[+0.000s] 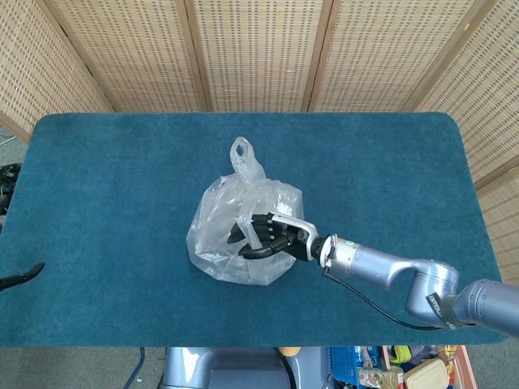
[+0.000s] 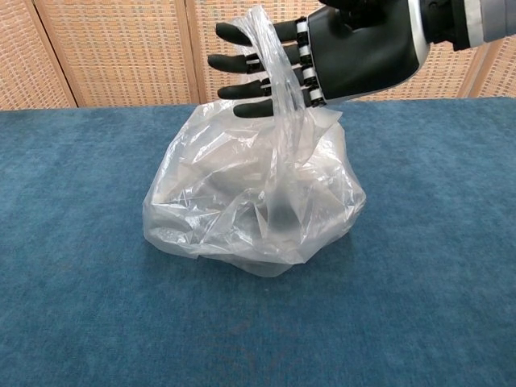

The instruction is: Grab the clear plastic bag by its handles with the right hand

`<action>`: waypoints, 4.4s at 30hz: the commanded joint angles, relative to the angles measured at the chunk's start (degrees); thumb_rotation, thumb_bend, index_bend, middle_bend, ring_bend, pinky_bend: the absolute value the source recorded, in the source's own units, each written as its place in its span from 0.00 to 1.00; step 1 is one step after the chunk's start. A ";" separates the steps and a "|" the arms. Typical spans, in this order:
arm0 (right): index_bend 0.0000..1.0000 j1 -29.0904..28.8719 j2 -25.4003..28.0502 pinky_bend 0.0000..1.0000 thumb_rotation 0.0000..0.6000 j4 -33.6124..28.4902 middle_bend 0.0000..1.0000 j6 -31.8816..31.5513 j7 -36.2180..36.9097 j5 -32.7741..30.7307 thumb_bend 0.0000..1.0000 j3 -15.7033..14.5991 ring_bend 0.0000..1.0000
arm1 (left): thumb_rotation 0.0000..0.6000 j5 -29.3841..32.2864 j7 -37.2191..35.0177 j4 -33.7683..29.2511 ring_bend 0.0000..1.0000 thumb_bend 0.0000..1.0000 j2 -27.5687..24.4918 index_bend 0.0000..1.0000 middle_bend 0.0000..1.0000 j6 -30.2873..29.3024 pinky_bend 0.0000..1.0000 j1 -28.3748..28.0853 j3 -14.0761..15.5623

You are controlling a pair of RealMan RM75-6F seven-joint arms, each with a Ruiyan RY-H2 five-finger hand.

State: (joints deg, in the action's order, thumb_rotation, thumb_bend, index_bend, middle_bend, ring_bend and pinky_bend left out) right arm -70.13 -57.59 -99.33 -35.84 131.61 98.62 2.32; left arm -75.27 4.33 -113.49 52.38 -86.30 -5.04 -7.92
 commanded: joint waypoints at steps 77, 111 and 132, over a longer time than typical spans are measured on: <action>0.50 -7.97 4.20 0.54 1.00 12.93 0.60 -11.48 15.90 5.20 0.00 -15.16 0.48 | 1.00 -6.90 -3.18 70.34 0.00 0.35 47.02 0.44 0.00 38.26 0.00 -60.81 -11.91; 0.50 -8.51 5.69 0.54 1.00 9.66 0.60 -11.00 12.63 4.02 0.00 -15.05 0.48 | 1.00 -13.04 -34.24 75.63 0.00 0.32 43.96 0.47 0.00 1.86 0.05 -49.76 -8.29; 0.50 -8.61 5.08 0.54 1.00 9.12 0.60 -8.32 10.21 2.14 0.00 -14.21 0.46 | 1.00 -10.89 -40.27 78.63 0.00 0.08 46.98 0.00 0.00 -2.41 0.08 -52.89 -11.04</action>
State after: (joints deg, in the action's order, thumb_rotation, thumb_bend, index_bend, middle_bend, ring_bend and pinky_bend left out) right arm -78.73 -52.41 -90.32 -44.38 141.92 100.99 -11.98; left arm -86.20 -35.91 -34.70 99.46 -88.63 -57.79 -18.88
